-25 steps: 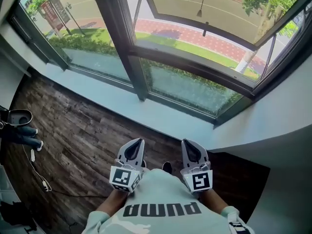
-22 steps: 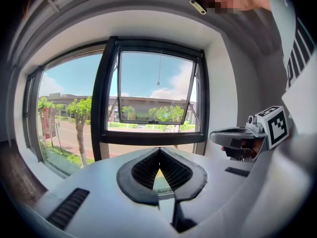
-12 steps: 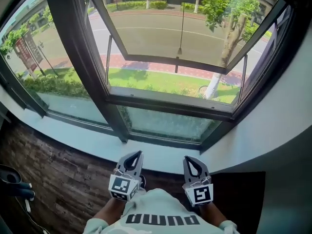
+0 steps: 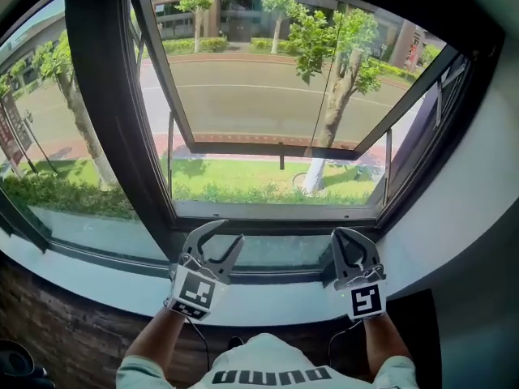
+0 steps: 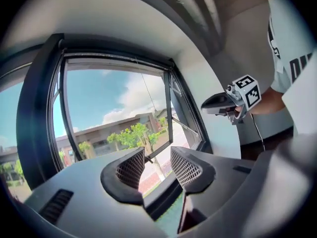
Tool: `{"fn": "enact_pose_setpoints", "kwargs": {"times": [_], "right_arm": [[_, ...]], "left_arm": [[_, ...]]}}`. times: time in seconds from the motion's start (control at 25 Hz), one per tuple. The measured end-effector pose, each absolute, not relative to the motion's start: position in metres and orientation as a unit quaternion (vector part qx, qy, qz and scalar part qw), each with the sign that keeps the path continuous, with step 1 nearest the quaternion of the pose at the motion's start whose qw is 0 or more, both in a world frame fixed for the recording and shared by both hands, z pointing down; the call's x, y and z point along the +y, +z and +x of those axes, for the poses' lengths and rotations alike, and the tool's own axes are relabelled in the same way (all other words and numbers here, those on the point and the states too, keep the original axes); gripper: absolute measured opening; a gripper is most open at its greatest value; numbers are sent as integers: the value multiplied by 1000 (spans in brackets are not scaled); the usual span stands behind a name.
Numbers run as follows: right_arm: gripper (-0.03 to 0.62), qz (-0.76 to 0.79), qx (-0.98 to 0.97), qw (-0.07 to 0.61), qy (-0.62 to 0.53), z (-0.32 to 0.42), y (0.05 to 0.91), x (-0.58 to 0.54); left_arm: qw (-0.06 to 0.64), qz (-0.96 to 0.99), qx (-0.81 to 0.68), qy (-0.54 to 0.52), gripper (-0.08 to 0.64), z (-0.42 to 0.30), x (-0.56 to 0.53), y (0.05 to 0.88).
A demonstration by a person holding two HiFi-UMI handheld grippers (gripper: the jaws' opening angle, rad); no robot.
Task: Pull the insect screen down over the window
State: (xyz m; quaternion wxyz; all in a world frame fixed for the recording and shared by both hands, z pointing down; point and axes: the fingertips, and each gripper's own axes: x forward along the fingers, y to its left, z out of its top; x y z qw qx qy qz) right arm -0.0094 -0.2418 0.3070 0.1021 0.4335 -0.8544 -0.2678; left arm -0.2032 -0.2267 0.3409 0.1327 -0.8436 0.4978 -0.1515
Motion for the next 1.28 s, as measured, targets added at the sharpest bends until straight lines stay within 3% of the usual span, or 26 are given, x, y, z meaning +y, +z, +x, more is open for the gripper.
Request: {"fn": "enact_pose_setpoints", "kwargs": {"times": [0.2,0.36,0.76,1.0,1.28], "right_arm": [[15,443,-809,130,-363,-30,241,-263],[98,456,-764,135,-435,-25,176,-291],[143,492,-621,143,-593,-12,-36,-339],[149,511,-569,196,-614,26,-88,-380],[164,523,-545,214,-619,51,-122,-408]], "left_arm": [[224,-819,489,-199,193,-233,-250,294],[296,-776,506,-232,216,-248,-276,238],[425,-638,566,-303,327,-287,-326,34],[475,-545,594,-353,356,-287,-341,-39],[498,-484,597,-402,365,-278,-362,-83]]}}
